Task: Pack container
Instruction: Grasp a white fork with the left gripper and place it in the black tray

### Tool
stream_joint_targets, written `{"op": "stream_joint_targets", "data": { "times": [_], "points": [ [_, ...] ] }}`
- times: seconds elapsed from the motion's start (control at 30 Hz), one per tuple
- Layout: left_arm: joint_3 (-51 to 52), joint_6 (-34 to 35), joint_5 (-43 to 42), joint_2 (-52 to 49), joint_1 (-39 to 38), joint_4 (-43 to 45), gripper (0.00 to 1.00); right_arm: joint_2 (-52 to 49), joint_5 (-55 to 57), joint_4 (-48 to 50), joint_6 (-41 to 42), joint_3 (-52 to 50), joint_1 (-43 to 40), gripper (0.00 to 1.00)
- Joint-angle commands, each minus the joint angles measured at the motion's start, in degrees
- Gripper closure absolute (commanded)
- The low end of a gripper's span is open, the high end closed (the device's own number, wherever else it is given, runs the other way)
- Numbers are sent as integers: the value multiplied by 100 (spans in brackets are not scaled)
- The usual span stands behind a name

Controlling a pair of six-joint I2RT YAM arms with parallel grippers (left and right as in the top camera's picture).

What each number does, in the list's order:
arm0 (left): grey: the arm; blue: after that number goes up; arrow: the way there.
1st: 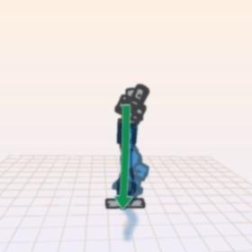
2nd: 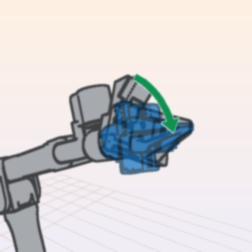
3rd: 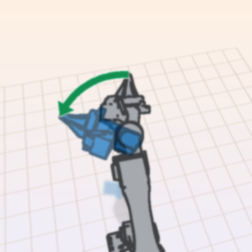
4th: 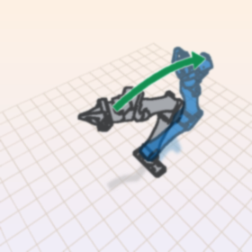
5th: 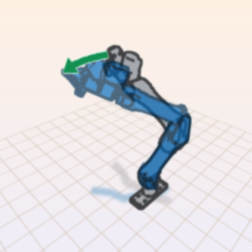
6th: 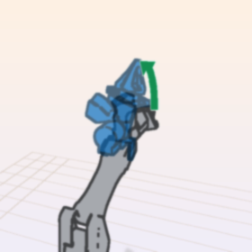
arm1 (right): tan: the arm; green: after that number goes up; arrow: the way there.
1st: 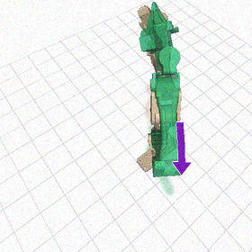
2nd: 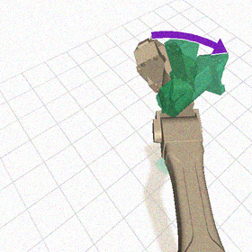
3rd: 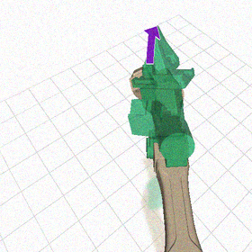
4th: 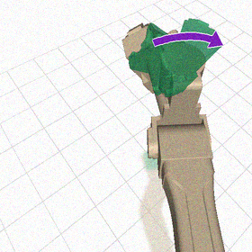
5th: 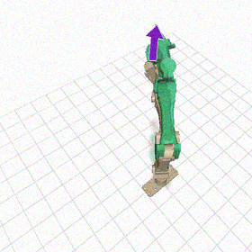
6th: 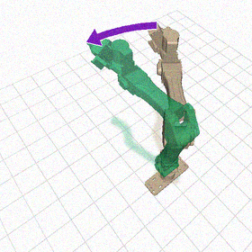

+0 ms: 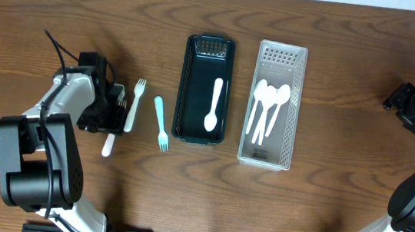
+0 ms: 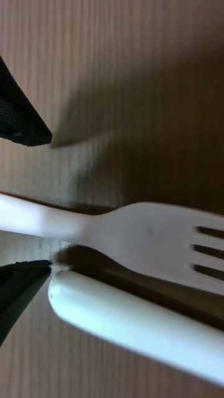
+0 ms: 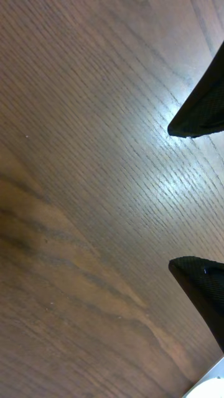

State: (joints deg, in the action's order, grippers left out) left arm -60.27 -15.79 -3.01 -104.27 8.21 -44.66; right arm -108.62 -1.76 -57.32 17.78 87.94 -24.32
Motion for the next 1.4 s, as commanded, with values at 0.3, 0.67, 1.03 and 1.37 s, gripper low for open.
{"op": "stream_joint_targets", "data": {
  "times": [0.3, 0.67, 1.03, 1.37],
  "points": [
    [129, 24, -46, -39, 13, 234, 81, -26, -22, 15, 68, -31, 2, 36],
    [-1062, 81, -52, 413, 4, -883, 94, -26, -24, 13, 68, -31, 2, 37],
    [-2323, 1473, -1300, 1639, -970, -1158, 94, -26, -22, 11, 155, -31, 0, 38],
    [-2308, 2011, -990, 1320, -3023, -466, 94, -26, -22, 13, 299, -31, 2, 37]
  ]
}}
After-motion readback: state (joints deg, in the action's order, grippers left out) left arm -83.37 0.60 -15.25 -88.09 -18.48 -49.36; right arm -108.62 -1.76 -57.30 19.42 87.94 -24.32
